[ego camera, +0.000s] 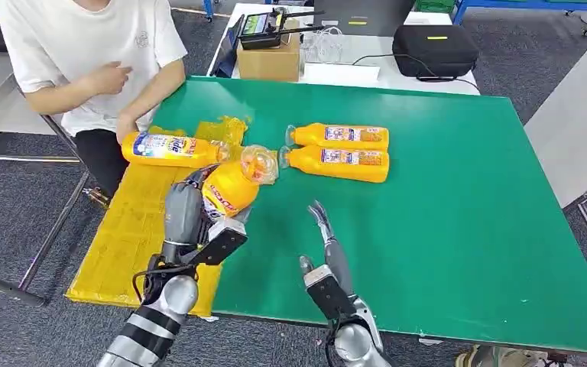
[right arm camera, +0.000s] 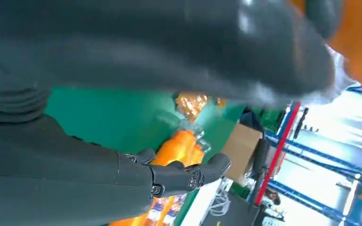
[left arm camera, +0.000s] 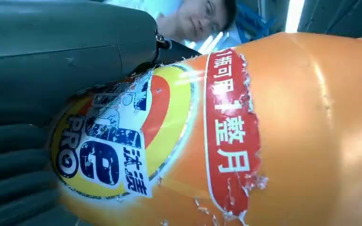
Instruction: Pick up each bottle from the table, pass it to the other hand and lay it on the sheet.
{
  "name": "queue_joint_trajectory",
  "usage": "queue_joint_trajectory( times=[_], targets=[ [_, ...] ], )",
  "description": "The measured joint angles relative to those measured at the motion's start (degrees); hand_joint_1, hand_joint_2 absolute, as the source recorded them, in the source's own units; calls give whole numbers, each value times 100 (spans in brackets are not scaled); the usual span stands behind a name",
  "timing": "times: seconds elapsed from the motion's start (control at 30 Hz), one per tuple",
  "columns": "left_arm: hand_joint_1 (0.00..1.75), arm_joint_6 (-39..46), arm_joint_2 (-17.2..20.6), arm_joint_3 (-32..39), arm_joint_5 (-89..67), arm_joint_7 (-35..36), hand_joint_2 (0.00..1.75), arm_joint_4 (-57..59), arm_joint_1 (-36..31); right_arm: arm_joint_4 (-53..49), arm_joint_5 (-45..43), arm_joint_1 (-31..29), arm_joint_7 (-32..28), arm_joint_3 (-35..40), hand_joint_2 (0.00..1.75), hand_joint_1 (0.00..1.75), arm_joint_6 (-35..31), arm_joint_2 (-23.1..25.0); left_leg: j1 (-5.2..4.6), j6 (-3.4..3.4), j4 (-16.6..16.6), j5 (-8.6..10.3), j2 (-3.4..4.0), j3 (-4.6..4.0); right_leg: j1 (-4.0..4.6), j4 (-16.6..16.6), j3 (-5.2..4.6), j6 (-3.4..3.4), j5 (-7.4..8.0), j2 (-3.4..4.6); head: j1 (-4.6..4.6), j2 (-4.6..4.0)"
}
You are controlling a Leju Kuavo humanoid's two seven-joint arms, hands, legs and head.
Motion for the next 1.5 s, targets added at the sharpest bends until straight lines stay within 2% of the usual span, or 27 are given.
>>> queue_joint_trajectory(
  times=[0.27, 0.4, 0.6, 0.63, 0.67, 0.7, 0.83, 1.07, 1.5],
  targets=[
    [175, 306, 302, 337, -1862, 974, 175, 1019, -443, 0, 11, 116, -2, -59, 0, 0, 157, 20, 2, 0, 0, 0, 1, 0, 2, 3, -1, 0, 0, 0, -2, 0],
    [175, 306, 446, 407, -2366, 1089, 175, 1305, -455, 2, 11, 173, -2, -70, 0, 0, 160, 20, 2, 0, 0, 1, 0, -3, 2, 3, -1, 0, 0, 0, 0, 2],
    [150, 134, 570, 411, -2832, 1292, 175, 1478, -442, 2, -50, 206, -2, -99, 0, 0, 181, 20, 1, 0, 0, 0, 0, -5, 0, 0, -1, 0, 0, 0, 0, 0],
    [131, 54, 603, 400, -2996, 1365, 175, 1478, -410, 0, -72, 215, -2, -114, 0, 0, 188, 20, 1, 0, 0, 0, 1, -5, 0, 0, -2, 0, 0, 0, 0, 0],
    [9, -33, 636, 387, -3171, 1459, 175, 1478, -368, 0, -85, 234, -2, -138, 0, 0, 190, 20, 1, 0, 0, 0, 0, -4, 1, 0, -2, 0, 0, 0, 0, 0],
    [2, -157, 658, 363, -3350, 1571, 175, 1482, -327, 0, -90, 250, 0, -162, 0, 0, 199, 20, 1, 0, 0, 0, 0, -5, 1, 0, -4, 0, 0, 0, 0, 0],
    [0, -836, 791, 145, -3658, 1955, 175, 1644, -278, -2, -54, 289, 20, -221, 0, 0, 273, 28, 1, 0, 0, 0, 1, -5, 2, 0, -7, 0, 0, 0, 0, 0],
    [0, -2766, 813, 2, -1961, 787, 175, 1839, -464, -46, -44, 377, 101, -407, 0, 0, 289, 28, -2, 1, -1, 1, -15, 4, -3, 0, 16, 0, 0, -18, -2, 0],
    [0, -2861, 911, -251, -1764, 682, 175, 1966, -591, -46, -44, 383, 92, -531, 0, 0, 295, 26, -1, -1, -2, 8, -15, 33, -2, 0, 42, 0, 0, -18, 0, 0]
  ],
)
